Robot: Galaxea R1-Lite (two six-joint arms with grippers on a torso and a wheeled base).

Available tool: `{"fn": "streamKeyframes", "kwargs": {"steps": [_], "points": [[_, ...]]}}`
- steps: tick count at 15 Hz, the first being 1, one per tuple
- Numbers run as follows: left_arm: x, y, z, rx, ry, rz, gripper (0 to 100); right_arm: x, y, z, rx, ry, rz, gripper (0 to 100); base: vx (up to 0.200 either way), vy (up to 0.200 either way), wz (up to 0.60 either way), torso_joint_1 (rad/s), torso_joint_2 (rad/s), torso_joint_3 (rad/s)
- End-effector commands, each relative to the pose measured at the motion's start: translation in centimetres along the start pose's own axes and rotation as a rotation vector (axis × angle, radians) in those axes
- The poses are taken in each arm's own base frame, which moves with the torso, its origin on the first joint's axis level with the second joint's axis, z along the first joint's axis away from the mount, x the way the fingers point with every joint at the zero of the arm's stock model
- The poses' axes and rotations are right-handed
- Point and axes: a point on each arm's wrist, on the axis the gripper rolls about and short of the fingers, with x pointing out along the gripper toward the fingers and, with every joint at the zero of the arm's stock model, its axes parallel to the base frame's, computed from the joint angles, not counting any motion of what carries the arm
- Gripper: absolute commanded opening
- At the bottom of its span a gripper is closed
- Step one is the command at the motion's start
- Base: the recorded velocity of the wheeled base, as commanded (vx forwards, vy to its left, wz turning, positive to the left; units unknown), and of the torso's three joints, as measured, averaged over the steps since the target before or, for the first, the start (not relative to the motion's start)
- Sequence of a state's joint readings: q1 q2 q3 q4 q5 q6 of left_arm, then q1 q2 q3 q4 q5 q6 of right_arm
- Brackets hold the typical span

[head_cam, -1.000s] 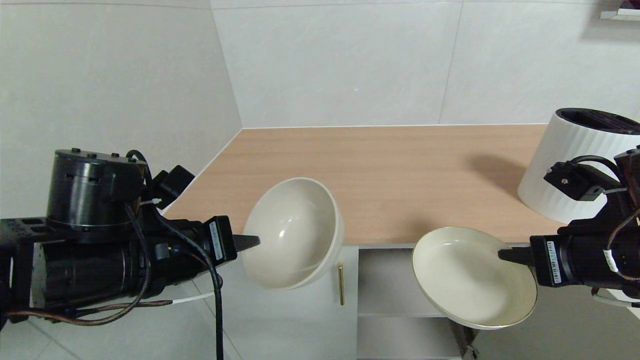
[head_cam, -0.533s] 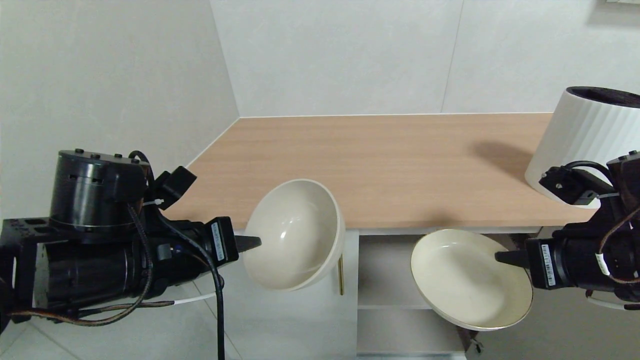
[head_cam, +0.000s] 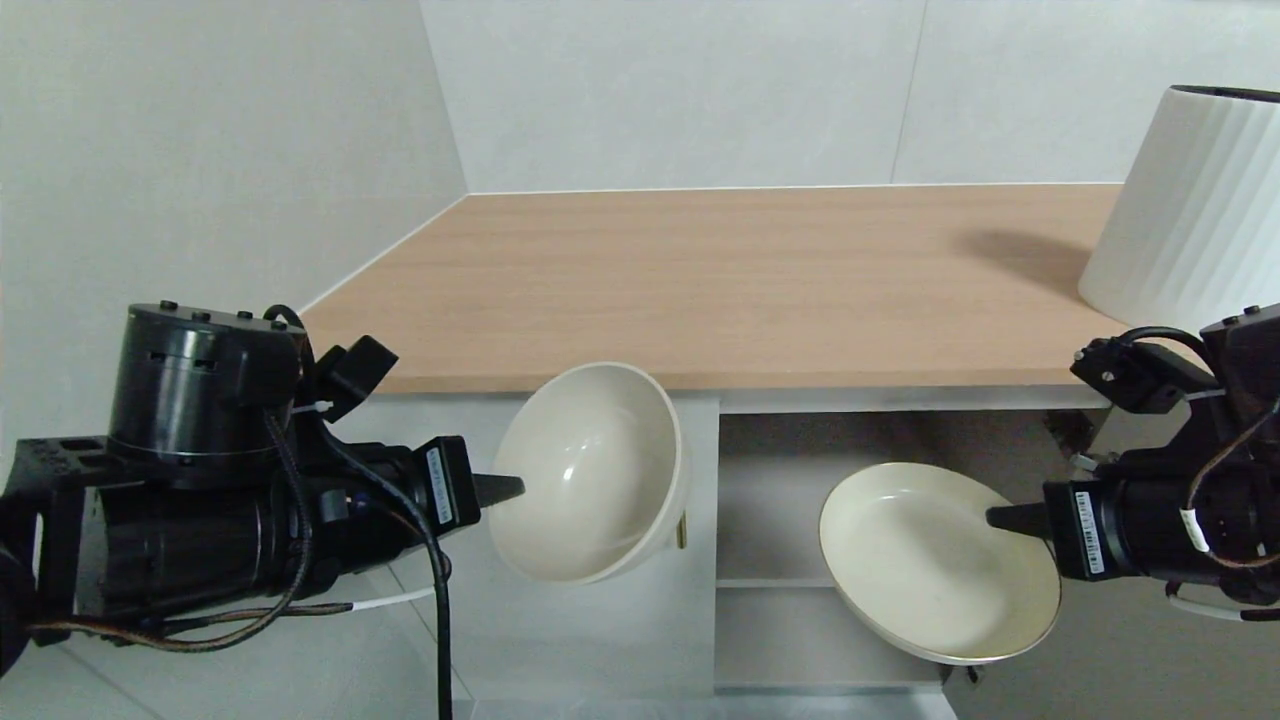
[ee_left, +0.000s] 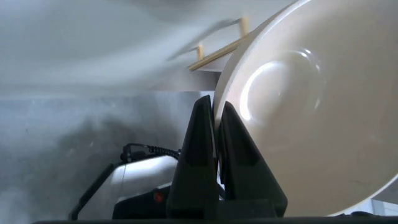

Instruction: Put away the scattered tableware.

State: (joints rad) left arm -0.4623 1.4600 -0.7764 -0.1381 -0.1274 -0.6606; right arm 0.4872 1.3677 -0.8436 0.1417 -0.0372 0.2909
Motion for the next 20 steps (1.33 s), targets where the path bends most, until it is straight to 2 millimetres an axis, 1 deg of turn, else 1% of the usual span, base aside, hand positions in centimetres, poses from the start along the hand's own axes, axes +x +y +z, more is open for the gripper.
{"fn": "streamKeyframes", "kwargs": {"steps": [1,7,11,12,14,16,17,19,20], "points": [[0.0,0.0,0.0,-0.001,0.000,0.001,0,0.3,0.0,-0.1,0.000,0.012,-0.003,0,0.000,0.000,0.00,-0.168,0.46,0.295],[0.1,0.0,0.0,0.000,0.003,0.002,0,0.6,0.0,-0.1,-0.001,0.021,-0.005,0,0.000,0.000,0.00,-0.123,0.42,0.295],[0.2,0.0,-0.1,0.000,0.008,0.004,0,1.0,0.0,-0.2,-0.003,0.035,-0.010,0,0.000,0.000,0.00,-0.015,0.06,0.039],[0.2,0.0,-0.1,0.000,0.008,0.004,0,1.5,0.0,-0.2,-0.002,0.049,-0.014,0,0.000,0.000,0.00,0.000,0.00,0.000],[0.3,0.1,-0.1,-0.001,0.011,0.006,0,2.9,0.0,-0.4,-0.003,0.090,-0.026,0,0.000,0.000,0.00,0.000,0.00,0.000],[0.4,0.1,-0.2,-0.001,0.013,0.007,0,5.3,0.0,-0.6,-0.003,0.113,-0.033,0,0.000,0.000,0.00,0.000,0.00,0.000],[0.4,0.1,-0.2,-0.001,0.014,0.008,0,6.2,0.0,-0.9,0.000,0.129,-0.038,0,0.000,0.000,0.00,0.000,0.00,0.000],[0.5,0.1,-0.2,0.001,0.017,0.009,0,9.4,-0.2,-1.6,0.004,0.177,-0.060,0,0.000,0.000,0.00,0.000,0.00,0.000],[0.5,0.1,-0.3,0.001,0.019,0.009,0,10.6,-0.5,-1.9,0.012,0.196,-0.072,0,0.000,0.000,0.00,0.000,0.00,0.000]]}}
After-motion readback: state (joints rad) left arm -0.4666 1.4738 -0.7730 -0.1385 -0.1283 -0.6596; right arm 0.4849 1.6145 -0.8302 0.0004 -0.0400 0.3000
